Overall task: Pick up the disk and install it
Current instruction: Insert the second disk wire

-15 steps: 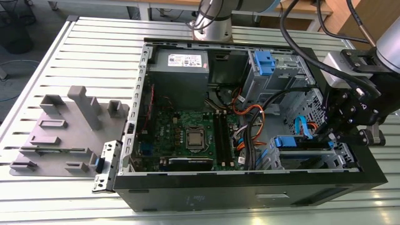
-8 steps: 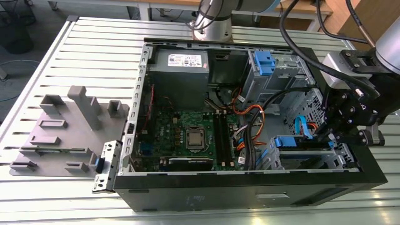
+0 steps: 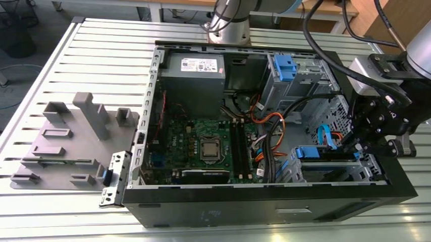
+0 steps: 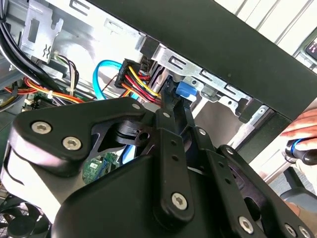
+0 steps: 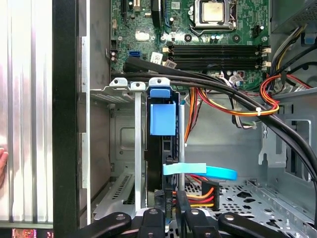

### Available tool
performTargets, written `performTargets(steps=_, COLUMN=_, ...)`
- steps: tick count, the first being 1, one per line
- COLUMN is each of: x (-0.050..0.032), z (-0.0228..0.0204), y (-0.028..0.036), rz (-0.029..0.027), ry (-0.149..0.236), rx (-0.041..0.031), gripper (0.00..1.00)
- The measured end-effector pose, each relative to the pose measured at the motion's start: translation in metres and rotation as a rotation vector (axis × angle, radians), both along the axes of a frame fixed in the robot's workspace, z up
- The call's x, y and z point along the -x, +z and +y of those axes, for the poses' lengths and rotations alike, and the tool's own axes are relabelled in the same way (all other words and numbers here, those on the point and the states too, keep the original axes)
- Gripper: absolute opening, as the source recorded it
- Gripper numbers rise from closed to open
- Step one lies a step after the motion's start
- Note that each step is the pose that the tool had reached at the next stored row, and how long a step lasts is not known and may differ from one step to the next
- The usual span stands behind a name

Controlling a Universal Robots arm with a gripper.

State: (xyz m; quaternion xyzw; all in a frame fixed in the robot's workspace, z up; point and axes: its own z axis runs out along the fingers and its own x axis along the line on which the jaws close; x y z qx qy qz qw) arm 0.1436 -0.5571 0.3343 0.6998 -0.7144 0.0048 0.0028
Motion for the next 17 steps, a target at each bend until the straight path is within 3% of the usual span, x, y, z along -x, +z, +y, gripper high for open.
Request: performTargets(steps=17, x=-0.0010, z=0.0000, y=0.0001, rz=0.0000, ry=0.000, rx=0.0001, gripper=0.16)
